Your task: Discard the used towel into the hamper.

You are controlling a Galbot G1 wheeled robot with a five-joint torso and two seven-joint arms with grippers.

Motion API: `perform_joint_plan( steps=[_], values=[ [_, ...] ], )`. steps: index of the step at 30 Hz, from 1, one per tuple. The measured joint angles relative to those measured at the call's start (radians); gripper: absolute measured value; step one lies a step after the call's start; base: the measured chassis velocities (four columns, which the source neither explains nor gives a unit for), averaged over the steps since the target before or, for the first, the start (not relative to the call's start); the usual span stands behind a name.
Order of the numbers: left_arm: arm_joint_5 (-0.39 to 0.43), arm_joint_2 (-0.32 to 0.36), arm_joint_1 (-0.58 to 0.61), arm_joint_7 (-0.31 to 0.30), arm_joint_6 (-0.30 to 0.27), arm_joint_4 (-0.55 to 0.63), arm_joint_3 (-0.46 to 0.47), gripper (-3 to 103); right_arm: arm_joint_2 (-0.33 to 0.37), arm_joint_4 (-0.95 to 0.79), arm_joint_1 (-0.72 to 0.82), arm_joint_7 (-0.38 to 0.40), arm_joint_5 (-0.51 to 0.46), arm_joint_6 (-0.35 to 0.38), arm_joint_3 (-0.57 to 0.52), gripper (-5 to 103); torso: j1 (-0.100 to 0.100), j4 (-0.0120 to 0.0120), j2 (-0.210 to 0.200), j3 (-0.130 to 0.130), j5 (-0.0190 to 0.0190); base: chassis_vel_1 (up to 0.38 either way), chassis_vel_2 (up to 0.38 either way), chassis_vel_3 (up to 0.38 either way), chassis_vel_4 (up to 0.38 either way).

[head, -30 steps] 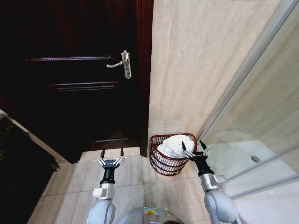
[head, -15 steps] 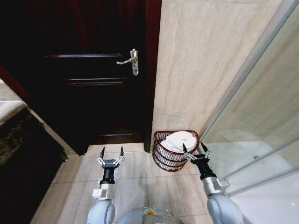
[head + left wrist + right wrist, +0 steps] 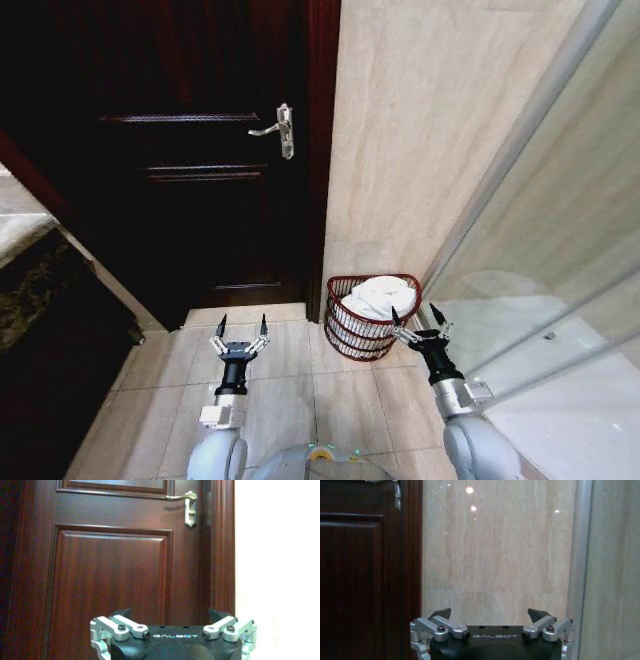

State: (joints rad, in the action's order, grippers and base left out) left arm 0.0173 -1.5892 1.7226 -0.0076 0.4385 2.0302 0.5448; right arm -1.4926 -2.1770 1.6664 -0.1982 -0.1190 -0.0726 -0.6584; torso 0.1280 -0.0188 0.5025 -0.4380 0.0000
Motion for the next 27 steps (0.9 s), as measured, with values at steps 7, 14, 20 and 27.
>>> perform_joint_plan(
  steps=[7, 14, 20, 27],
  values=[
    [0.006, 0.000, -0.002, -0.002, 0.003, -0.001, 0.003, 100, -0.001, 0.005, 0.003, -0.008, -0.002, -0.003, 0.001, 100, 0.000, 0.0000, 0.000, 0.000, 0.0000, -0.025, -0.106, -0.093, -0.015],
    [0.018, 0.000, -0.003, -0.002, 0.015, -0.004, 0.003, 100, -0.001, 0.006, 0.018, -0.008, 0.004, -0.011, 0.000, 100, 0.000, 0.0000, 0.000, 0.000, -0.0001, -0.022, -0.071, -0.075, -0.021],
    [0.024, 0.000, -0.003, -0.002, 0.019, -0.004, 0.005, 100, -0.001, 0.009, 0.024, -0.008, 0.005, -0.020, 0.000, 100, 0.000, -0.0001, 0.000, 0.000, -0.0001, 0.014, -0.014, -0.016, 0.018],
    [0.028, -0.002, 0.003, -0.003, 0.009, 0.002, 0.002, 100, 0.002, 0.011, 0.038, -0.008, 0.002, -0.033, -0.001, 100, 0.000, 0.0000, 0.000, 0.000, 0.0000, 0.060, -0.075, -0.069, 0.075]
  ],
)
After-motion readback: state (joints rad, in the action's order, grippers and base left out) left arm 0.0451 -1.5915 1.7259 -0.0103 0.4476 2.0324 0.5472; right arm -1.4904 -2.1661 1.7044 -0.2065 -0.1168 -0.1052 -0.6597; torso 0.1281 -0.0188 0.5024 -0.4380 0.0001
